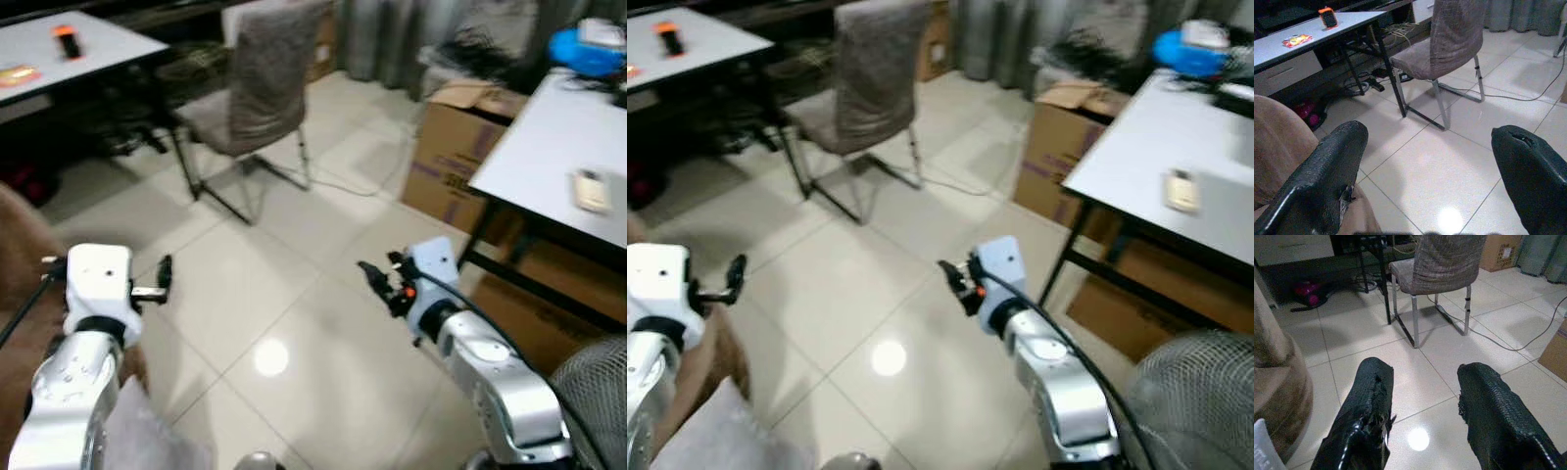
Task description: Move the pillow to the sofa from floor
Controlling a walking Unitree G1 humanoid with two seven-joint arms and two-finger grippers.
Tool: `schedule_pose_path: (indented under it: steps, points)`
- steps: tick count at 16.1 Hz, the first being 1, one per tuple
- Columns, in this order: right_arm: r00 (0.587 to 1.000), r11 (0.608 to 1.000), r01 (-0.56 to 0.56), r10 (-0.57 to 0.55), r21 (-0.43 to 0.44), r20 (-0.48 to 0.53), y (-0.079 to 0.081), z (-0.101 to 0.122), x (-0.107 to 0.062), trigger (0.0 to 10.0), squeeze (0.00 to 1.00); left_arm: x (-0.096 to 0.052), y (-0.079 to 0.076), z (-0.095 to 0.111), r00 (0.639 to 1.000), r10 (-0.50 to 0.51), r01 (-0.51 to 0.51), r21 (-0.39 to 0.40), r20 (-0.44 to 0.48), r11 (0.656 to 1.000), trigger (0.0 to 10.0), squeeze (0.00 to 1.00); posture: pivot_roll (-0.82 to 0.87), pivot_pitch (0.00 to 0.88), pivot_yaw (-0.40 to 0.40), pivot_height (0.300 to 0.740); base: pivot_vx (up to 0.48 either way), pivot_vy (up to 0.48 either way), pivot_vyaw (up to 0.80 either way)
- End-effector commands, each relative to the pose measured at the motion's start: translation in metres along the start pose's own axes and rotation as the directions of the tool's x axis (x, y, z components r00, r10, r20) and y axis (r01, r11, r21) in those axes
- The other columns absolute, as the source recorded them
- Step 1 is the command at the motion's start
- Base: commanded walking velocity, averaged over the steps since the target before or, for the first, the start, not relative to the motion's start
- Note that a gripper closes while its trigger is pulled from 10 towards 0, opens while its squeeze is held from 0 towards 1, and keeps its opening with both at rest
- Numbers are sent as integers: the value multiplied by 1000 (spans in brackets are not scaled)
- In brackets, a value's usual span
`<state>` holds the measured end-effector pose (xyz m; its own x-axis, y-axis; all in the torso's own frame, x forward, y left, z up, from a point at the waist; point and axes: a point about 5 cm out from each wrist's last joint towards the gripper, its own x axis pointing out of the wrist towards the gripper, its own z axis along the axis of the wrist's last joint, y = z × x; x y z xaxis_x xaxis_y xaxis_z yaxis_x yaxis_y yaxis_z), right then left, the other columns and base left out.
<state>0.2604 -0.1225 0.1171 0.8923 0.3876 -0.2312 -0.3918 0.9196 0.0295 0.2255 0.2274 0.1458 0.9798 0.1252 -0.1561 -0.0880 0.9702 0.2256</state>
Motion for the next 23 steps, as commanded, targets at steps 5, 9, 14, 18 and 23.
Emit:
schedule_pose_path:
  steps: [5,9,14,18,23]
  points:
    - [993,995,89,-92,48,79,-8,14,1,10000,0,1,-7,-2,1000,-16,16,19,-9,1000,10000,0,-60,0,-7,740,0,0,800]
    - [987,990,142,-142,0,74,-9,12,2,10000,0,0,-10,2,1000,-6,5,42,31,999,10000,0,-68,0,-12,740,0,0,800]
    - [988,990,141,-140,-12,67,-10,12,2,10000,0,-1,-10,3,999,6,-7,13,39,1000,10000,0,-70,0,-14,740,0,-207,800]
    - [990,992,126,-125,-10,65,-8,11,2,10000,0,-5,-12,2,999,-37,36,10,37,999,10000,0,-66,0,-15,740,0,0,800]
    - [984,986,166,-167,11,59,-10,8,-1,10000,0,-6,-11,0,998,-7,3,60,65,998,10000,0,-64,0,-19,740,0,0,800]
